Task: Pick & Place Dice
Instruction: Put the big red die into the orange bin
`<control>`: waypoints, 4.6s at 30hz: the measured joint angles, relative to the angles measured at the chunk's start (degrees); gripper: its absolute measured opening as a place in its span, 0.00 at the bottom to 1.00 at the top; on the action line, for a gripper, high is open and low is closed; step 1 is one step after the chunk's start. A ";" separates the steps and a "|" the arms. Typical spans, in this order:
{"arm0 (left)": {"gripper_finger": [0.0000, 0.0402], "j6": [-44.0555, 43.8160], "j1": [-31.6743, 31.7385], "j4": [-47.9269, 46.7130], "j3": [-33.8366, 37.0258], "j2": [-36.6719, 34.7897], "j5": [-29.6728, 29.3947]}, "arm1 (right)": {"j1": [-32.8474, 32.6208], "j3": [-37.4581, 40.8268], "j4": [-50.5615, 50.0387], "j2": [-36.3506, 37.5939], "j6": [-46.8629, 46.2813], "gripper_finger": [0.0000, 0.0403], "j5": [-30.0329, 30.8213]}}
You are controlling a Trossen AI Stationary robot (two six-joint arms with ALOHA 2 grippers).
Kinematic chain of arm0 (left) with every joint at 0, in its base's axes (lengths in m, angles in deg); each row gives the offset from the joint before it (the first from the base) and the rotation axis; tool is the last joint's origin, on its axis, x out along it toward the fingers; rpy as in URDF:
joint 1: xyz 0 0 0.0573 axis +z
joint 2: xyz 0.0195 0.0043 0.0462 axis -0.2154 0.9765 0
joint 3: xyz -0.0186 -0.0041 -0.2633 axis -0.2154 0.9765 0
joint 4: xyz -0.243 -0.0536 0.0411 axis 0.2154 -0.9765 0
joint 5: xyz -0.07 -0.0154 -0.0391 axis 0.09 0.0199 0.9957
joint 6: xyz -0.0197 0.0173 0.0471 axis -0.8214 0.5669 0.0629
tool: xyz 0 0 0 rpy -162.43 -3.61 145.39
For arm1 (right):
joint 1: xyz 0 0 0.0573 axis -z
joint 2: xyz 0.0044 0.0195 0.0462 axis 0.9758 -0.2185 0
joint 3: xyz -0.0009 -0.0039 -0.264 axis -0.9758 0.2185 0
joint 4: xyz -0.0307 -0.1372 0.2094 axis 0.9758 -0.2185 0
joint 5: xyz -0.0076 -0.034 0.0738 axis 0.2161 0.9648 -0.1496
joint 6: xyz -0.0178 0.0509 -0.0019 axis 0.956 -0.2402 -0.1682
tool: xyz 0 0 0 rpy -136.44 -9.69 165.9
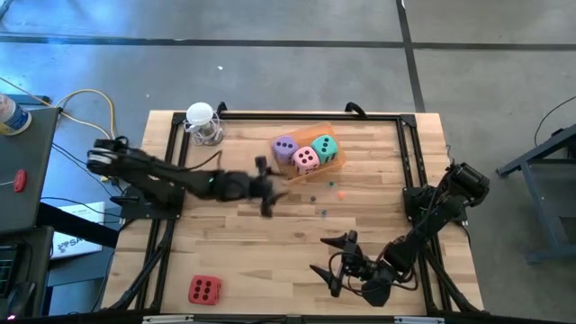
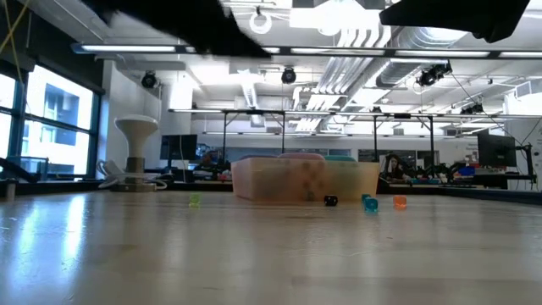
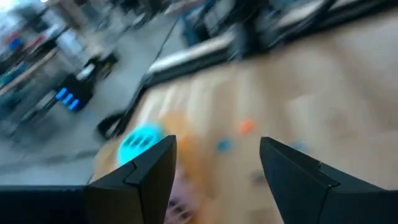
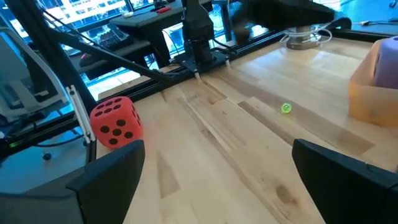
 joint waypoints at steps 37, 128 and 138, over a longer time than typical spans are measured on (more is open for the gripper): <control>0.98 -15.59 -44.46 -6.87 0.01 -2.08 -21.88 | 9.37 -0.02 3.68 0.00 11.76 0.99 -15.32; 0.99 -69.70 -50.97 -74.19 -28.60 17.68 15.11 | 11.80 -0.02 7.28 0.00 19.26 0.99 -21.33; 0.99 -72.08 -50.59 -73.97 -28.55 17.73 14.97 | 11.96 -0.02 7.29 0.00 19.29 0.99 -21.32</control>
